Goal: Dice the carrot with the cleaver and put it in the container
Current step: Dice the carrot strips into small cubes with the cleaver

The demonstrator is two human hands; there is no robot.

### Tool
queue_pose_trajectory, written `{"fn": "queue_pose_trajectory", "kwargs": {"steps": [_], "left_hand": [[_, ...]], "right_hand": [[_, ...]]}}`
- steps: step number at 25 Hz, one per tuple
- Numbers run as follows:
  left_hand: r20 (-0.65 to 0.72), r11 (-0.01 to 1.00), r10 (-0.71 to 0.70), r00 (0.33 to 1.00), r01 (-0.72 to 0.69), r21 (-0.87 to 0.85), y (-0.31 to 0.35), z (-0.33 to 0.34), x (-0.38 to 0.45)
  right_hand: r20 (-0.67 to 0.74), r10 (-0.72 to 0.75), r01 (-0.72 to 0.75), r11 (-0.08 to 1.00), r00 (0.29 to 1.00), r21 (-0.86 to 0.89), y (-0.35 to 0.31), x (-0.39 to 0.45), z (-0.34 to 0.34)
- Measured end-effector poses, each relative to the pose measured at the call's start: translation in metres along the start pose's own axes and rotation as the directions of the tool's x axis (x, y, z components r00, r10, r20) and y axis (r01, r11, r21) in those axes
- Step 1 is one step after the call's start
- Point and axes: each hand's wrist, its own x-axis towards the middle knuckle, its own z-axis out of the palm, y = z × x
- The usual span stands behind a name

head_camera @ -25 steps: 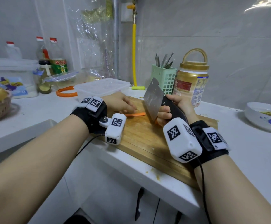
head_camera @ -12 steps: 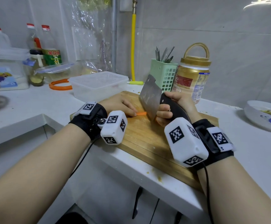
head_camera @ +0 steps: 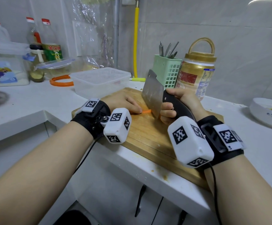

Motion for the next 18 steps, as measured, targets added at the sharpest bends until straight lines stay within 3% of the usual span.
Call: {"fn": "queue_pose_trajectory", "kwargs": {"steps": [9, 18], "left_hand": [[-0.005, 0.999, -0.010, 1.000, 0.010, 0.038, -0.0039, -0.0008, 0.0034], [0.015, 1.000, 0.015, 1.000, -0.016, 0.019, -0.0018, -0.0012, 0.0021]], "right_hand": [[-0.044, 0.042, -0.047, 0.992, 0.998, -0.114, 0.0002, 0.0050, 0.0051], [-0.033, -0.030, 0.029, 0.999, 0.999, -0.031, -0.0002, 0.0031, -0.0037]]}}
